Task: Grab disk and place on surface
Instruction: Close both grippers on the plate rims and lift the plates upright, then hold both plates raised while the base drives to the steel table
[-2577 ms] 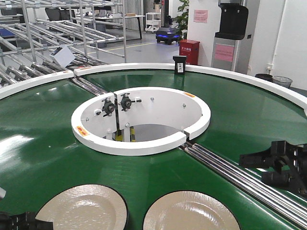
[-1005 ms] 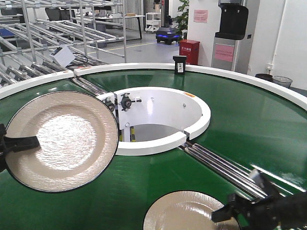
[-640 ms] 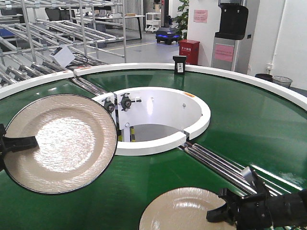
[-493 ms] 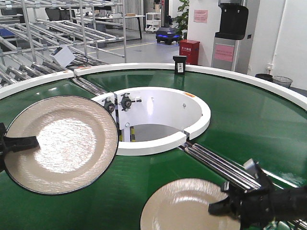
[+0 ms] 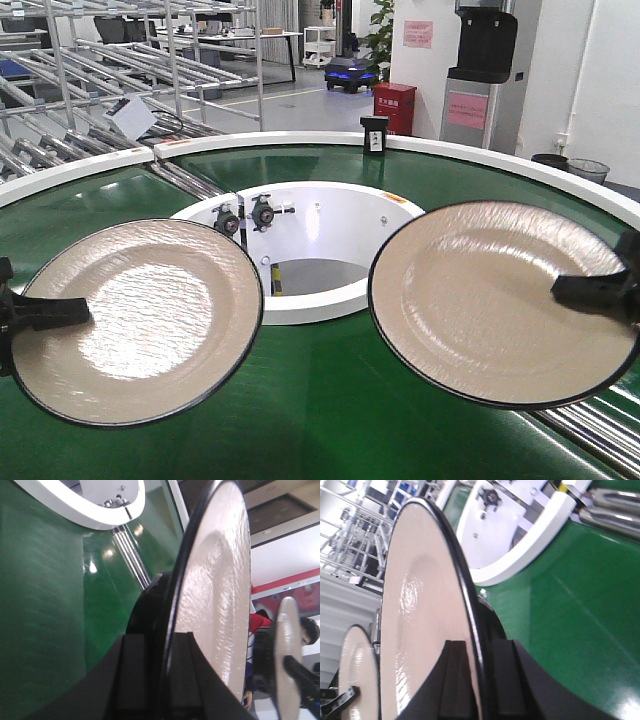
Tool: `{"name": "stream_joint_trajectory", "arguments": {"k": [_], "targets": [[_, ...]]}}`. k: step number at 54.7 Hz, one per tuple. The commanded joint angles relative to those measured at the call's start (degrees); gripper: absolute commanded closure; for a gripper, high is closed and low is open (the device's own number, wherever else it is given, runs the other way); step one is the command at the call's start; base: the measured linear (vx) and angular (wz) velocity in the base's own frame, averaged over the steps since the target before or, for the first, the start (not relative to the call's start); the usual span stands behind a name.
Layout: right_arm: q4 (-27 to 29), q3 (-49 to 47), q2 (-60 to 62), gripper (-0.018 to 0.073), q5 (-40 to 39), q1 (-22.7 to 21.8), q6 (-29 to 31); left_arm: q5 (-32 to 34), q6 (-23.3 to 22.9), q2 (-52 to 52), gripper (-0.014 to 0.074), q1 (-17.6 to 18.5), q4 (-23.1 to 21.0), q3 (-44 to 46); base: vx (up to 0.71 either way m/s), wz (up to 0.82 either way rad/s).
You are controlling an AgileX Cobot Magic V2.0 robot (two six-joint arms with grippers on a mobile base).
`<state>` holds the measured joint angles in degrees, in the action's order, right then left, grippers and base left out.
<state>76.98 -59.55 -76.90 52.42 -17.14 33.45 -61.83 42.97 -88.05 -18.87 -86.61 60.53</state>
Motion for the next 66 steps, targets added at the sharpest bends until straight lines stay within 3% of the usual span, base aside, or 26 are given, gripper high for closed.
{"name": "stream_joint_trajectory", "arguments": {"k": [1,11,66], "targets": [[5.9,-1.8,4.0,0.0568,1.7,-0.6,-0.9,-2.5,-2.0,5.1,0.0597,1.4,-8.0,1.0,0.00,0.00],[5.9,-1.8,4.7,0.0568,1.7,-0.6,-2.5,-0.1,-2.0,8.4,0.0597,3.1,-8.1,-0.9,0.00,0.00],[5.7,-1.8,4.7,0.0568,1.1,-0.5,-2.1,-0.6,-2.0,8.6,0.0597,3.1,-8.1,-0.9,0.00,0.00]]}}
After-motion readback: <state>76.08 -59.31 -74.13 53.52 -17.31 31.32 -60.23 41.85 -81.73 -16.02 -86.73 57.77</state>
